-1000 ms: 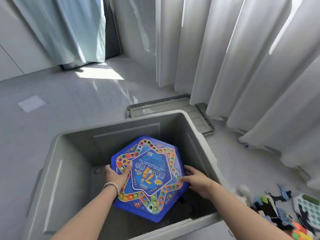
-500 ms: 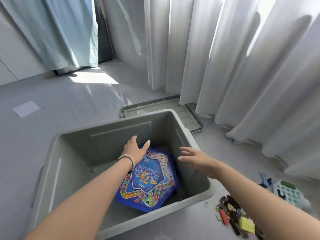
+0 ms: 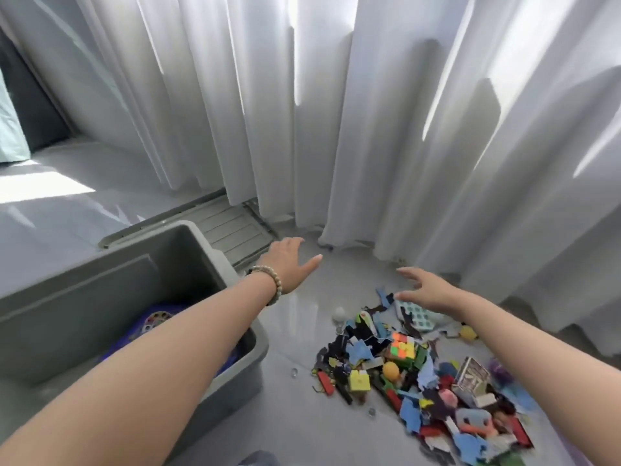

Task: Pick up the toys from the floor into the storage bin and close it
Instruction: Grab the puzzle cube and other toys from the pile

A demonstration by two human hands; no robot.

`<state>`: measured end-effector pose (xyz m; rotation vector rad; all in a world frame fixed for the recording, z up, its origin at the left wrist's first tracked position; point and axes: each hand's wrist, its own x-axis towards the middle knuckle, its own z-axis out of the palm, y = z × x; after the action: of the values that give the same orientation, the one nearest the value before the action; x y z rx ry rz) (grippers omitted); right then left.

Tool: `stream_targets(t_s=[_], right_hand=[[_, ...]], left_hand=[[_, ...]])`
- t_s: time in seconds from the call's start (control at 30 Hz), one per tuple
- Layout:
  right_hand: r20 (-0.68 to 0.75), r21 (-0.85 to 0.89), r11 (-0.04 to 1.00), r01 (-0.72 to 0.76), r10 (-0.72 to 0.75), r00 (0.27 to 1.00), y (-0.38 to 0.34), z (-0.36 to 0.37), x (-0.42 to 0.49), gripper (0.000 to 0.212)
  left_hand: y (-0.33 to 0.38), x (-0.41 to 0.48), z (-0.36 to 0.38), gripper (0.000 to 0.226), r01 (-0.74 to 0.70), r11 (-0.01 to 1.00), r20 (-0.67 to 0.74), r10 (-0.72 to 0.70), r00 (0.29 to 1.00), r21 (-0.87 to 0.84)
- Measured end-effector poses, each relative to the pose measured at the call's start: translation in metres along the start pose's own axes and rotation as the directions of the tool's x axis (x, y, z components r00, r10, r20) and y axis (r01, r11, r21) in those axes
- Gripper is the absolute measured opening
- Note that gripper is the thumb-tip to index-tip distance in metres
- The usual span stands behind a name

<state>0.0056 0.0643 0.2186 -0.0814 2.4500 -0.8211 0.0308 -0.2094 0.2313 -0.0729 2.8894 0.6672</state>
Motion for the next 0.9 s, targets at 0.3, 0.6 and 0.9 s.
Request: stream_targets(t_s=[0.3, 0.6, 0.9], right_hand=[[0.134, 0.073, 0.981, -0.181, 0.171, 0.976, 0.126, 0.015, 0.048, 0.075], [0.202, 0.07, 0.983, -0.167, 0.15, 0.968, 0.187, 0.083, 0.094, 0.079], [-0.078, -0.061, 0.994, -0.094, 0.089, 0.993, 0.207, 0.126, 0.104, 0.075]], left_hand=[[0.032, 0.067, 0.124, 0.075, -0.011, 0.996, 0.346, -0.019, 0.938, 0.086], [0.013, 0.083, 0.224, 0.084, -0.115, 0.987, 0.55, 0.034, 0.835, 0.112], [-0.009, 0.057, 0.26, 0.077, -0.249, 0.967, 0.384, 0.208, 0.9, 0.061]])
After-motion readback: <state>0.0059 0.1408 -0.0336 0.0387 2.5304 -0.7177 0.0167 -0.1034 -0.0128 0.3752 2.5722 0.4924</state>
